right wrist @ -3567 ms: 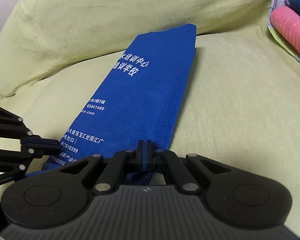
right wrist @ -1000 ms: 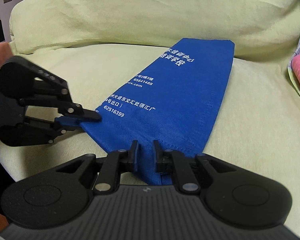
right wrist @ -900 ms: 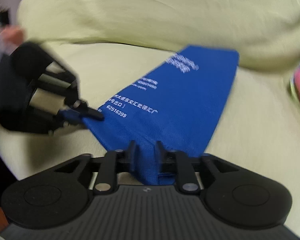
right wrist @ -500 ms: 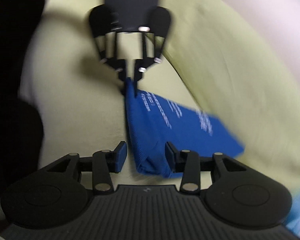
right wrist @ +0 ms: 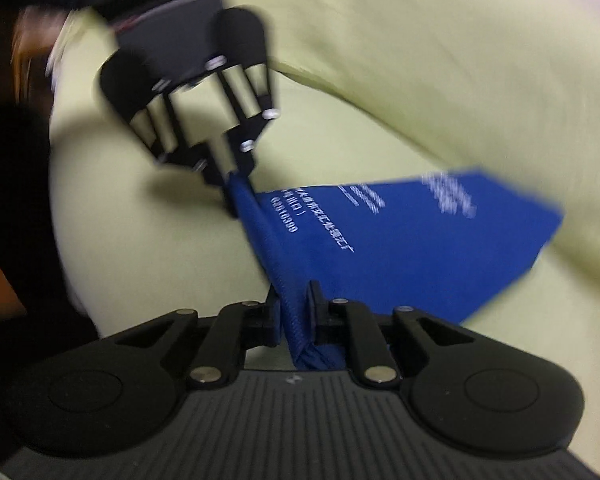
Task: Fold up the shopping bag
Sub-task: 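Grasp the strip's end with the left gripper and fold it toward the right gripper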
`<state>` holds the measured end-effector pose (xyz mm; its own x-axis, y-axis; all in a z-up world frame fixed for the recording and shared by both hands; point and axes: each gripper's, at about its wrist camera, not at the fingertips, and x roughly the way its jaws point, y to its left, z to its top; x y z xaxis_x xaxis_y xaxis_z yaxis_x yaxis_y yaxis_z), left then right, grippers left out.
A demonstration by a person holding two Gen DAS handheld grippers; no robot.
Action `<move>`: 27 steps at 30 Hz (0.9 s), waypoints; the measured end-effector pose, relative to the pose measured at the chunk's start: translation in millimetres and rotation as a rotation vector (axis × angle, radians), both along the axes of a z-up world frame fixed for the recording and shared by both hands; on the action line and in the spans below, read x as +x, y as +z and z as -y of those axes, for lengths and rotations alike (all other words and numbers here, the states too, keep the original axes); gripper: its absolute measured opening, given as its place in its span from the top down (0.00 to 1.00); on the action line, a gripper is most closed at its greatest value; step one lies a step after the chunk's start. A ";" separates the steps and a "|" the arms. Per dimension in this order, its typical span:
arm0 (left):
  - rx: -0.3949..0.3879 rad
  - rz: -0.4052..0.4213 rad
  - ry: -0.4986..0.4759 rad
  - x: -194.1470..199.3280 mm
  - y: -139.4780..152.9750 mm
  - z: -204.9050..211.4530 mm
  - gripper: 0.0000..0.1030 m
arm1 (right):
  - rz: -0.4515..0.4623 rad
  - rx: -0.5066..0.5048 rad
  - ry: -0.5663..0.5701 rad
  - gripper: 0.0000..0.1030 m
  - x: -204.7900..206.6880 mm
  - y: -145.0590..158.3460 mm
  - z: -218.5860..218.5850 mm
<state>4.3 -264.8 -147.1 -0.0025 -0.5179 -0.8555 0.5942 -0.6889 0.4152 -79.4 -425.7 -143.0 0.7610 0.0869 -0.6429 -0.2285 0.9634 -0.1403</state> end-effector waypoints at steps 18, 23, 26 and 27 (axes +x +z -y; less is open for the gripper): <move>0.028 -0.212 0.181 13.9 25.2 17.1 0.83 | -0.455 0.981 -0.413 0.92 36.4 -22.3 108.5; -0.043 -0.182 0.254 18.2 28.7 15.0 0.75 | -0.455 1.002 -0.470 0.93 30.3 -28.1 105.6; -0.125 -0.214 0.304 20.8 43.5 6.5 0.89 | -0.451 1.037 -0.496 0.93 24.7 -33.8 106.6; -0.147 -0.236 0.305 19.1 48.9 3.7 0.89 | -0.452 1.037 -0.498 0.93 24.1 -34.3 105.8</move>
<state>23.4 -268.5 -98.2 -0.0173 -0.6422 -0.7663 0.8526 -0.4099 0.3243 -55.3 -531.5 -177.2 0.5849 0.4766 -0.6563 0.3654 0.5676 0.7378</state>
